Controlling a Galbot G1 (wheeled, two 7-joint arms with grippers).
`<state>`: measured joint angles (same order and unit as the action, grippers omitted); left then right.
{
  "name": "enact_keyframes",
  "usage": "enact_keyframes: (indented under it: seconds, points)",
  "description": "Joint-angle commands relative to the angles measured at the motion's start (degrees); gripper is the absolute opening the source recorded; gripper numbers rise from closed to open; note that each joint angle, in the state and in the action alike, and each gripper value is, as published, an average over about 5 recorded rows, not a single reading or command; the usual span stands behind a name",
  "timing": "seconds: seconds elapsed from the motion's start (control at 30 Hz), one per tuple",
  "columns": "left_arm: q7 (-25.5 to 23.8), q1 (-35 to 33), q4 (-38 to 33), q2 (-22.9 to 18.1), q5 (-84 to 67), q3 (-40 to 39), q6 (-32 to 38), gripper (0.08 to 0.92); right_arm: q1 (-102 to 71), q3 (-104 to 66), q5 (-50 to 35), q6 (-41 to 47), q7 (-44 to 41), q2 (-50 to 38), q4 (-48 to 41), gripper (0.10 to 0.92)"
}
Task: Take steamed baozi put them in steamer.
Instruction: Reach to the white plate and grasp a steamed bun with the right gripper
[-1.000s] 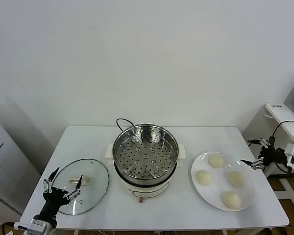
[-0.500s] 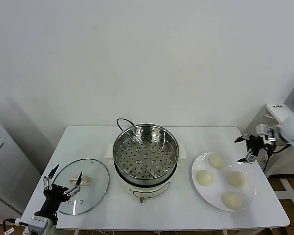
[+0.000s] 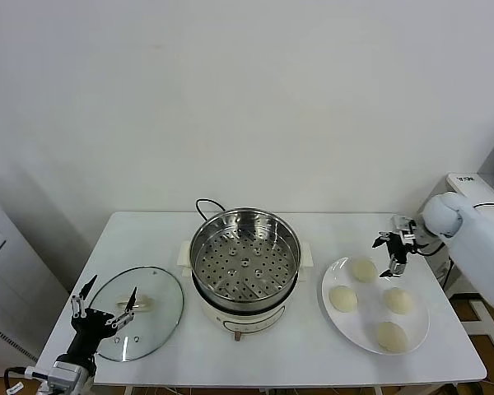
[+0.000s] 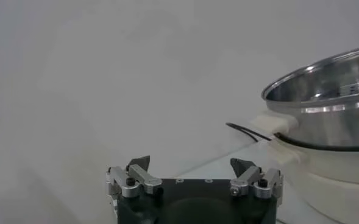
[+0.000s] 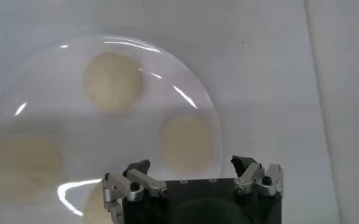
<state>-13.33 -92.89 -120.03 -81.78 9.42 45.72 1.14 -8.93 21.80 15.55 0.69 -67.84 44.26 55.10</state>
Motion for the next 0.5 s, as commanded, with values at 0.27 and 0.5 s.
enact_keyframes:
  seconds: [0.27,0.5]
  points:
    - [0.2,-0.5,-0.3,-0.3,0.8,0.1,0.1,0.823,-1.7,-1.7,7.1,-1.5,1.9,6.1,-5.8,0.823]
    - [0.2,-0.5,-0.2,-0.5,1.3,-0.1,0.3,0.823,-2.1,-2.1,8.1,-1.5,2.7,6.0,-6.0,0.782]
